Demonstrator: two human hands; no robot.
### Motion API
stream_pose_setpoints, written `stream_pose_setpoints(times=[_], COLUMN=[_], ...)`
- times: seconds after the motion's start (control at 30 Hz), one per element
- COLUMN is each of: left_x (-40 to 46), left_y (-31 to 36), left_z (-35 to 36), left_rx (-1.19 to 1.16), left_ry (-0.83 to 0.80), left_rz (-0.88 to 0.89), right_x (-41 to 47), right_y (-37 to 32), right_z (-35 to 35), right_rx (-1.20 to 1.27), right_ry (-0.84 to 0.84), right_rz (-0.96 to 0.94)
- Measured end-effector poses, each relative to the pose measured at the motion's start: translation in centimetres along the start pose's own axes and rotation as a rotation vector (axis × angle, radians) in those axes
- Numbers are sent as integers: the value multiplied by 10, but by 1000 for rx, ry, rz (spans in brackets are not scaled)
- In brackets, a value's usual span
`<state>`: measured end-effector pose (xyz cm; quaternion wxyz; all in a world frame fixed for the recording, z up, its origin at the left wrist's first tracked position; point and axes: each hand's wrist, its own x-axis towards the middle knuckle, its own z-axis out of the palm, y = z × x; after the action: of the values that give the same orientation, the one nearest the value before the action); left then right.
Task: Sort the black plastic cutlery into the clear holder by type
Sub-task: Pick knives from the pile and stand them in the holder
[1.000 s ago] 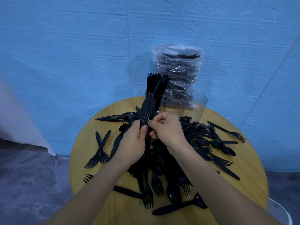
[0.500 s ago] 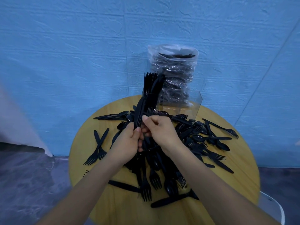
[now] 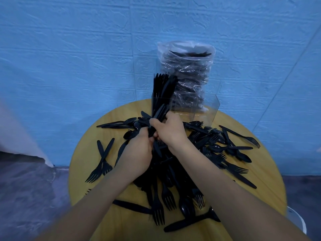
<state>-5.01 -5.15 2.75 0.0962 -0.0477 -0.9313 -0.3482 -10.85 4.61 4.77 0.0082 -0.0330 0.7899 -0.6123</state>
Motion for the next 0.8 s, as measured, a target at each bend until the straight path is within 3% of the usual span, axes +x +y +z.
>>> stream_pose_setpoints(times=[0.13,0.27,0.33,0.6,0.8], left_x=[11,24,29,37,39], left_y=[-20,-41,-45,-51,-53], left_z=[-4,-10,-14,-11,-7], left_rx=[-144,-418,-484,-534,-513], left_ry=[13,56,64,71,59], left_rz=[-37,-152,-192,-230,-220], right_x=[13,49,62,83,82], right_y=[5,22,28,41,38], right_z=[-8,-32,-36,-4,-12], right_rx=[-19,-338,-476,-875,-973], right_ry=[-98,72,80,-184,-210], right_rz=[-75,-112,-118,-197,-155])
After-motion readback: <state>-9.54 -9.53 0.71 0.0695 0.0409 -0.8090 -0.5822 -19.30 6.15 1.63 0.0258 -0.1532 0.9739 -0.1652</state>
